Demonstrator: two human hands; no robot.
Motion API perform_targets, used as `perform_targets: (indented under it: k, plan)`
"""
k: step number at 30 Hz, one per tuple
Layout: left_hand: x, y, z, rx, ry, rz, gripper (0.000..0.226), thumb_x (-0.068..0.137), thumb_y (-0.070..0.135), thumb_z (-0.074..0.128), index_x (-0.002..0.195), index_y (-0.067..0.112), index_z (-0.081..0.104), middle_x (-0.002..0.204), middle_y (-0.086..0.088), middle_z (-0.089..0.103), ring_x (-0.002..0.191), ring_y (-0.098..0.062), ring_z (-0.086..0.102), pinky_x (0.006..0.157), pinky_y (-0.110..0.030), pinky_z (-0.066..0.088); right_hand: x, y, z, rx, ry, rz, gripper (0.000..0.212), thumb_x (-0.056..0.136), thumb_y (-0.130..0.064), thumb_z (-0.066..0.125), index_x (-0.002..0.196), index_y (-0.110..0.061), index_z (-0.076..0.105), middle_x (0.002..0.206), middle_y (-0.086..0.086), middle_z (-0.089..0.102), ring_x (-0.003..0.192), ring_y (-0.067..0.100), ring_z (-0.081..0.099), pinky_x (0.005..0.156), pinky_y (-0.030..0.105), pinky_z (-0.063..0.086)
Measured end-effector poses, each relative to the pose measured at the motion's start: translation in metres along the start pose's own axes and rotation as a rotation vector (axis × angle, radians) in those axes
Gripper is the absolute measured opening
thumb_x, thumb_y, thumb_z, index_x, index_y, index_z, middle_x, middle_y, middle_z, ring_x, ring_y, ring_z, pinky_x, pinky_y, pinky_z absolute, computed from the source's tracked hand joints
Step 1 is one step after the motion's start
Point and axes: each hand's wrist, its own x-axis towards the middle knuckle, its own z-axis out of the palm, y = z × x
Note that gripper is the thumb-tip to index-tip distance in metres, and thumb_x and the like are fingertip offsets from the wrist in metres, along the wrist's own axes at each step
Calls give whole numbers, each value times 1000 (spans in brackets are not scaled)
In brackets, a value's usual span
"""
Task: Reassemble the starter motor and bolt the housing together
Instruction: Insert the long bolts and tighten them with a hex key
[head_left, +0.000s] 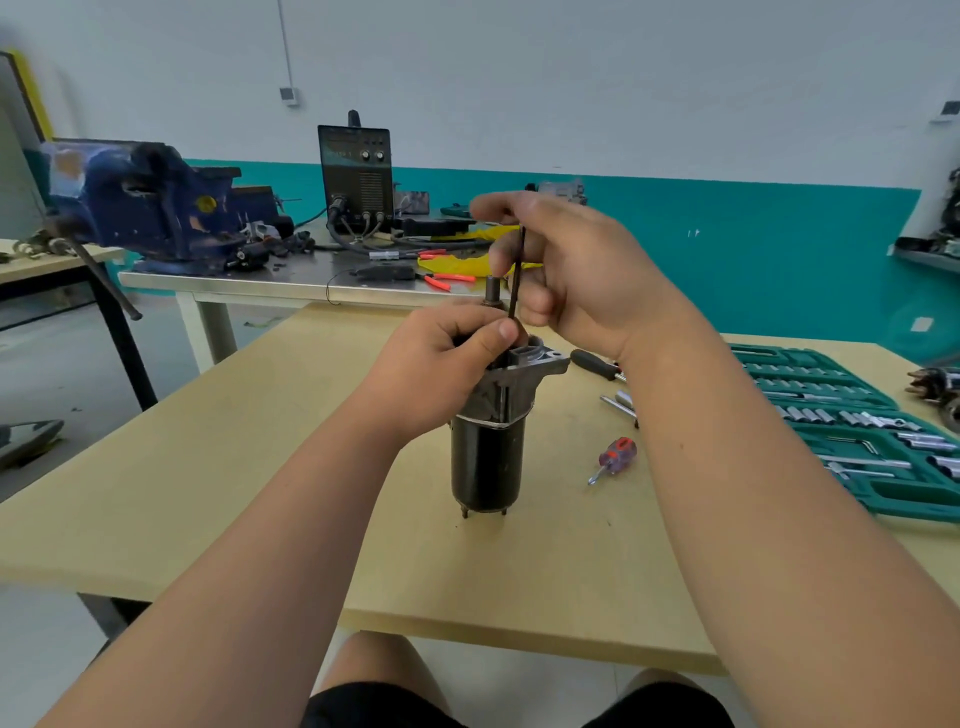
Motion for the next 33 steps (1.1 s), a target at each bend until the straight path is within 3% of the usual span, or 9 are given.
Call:
perform_targets:
  k: [4, 7, 10, 13, 17, 22, 26, 30, 33]
  plan:
    - [-6, 4, 0, -15, -8, 16, 23, 95, 20, 59, 85, 38, 68, 83, 14, 67, 81, -3, 62, 70, -17, 49, 0, 8, 0, 55, 96, -138, 14, 93, -19, 57, 80, -15, 58, 64, 0, 53, 40, 9, 44, 41, 21, 37]
    - [-7, 5, 1, -61, 2, 30, 8, 92, 18, 63, 93, 14, 70, 87, -12, 68, 83, -28, 64, 72, -37, 53, -5, 21, 19, -332, 466, -398, 23, 84, -29, 68, 67, -25, 53, 52, -14, 51, 46, 3, 48, 47, 18, 40]
    - [-8, 5, 1, -59, 4, 56, 19, 95, 19, 60, 93, 4, 70, 90, -22, 66, 84, -39, 62, 72, -52, 52, -9, 28, 37, -713, 773, -699, 25, 81, -33, 68, 67, -26, 48, 54, -20, 46, 54, -5, 49, 52, 6, 36]
    - [-9, 6, 0, -25, -13, 64, 18, 97, 20, 57, 92, 14, 73, 91, -13, 66, 84, -29, 62, 74, -44, 51, -6, 22, 32, -591, 610, -578, 20, 84, -36, 63, 70, -26, 53, 59, -17, 50, 56, -2, 51, 57, 14, 42]
    - [-9, 7, -2, 7, -26, 76, 26, 96, 22, 56, 81, 40, 67, 89, 6, 64, 82, -10, 60, 70, -24, 47, -5, 14, 1, 219, -76, -164, 44, 98, -42, 32, 96, -15, 66, 83, 1, 67, 72, 17, 63, 60, 27, 44]
    - [-9, 7, -3, -2, -57, 58, 25, 93, 30, 56, 77, 46, 66, 90, 12, 62, 85, -6, 58, 74, -22, 46, 3, 9, -13, 272, -383, -36, 31, 82, -33, 64, 104, -11, 69, 92, 4, 66, 83, 18, 62, 54, 23, 41]
    - [-6, 7, -2, 12, -53, 14, 34, 93, 28, 60, 68, 50, 65, 72, 20, 59, 68, 3, 54, 59, -11, 42, 0, 4, -7, 306, -327, -28, 15, 72, -24, 78, 80, -16, 69, 74, 2, 60, 69, 17, 56, 50, 24, 43]
    - [-3, 7, 0, -9, -30, 17, 22, 92, 22, 65, 76, 37, 69, 74, 18, 64, 72, 1, 59, 63, -16, 48, -6, 9, 6, -518, 323, -196, 36, 75, -16, 68, 54, -24, 40, 47, -13, 36, 48, 9, 38, 49, 25, 39]
    - [-2, 6, -1, 2, -36, 8, 15, 96, 20, 59, 93, 15, 73, 94, -2, 70, 90, -16, 65, 80, -36, 53, -10, 23, 21, -730, 323, -250, 31, 79, -33, 66, 60, -24, 44, 47, -13, 40, 44, 1, 39, 42, 13, 37]
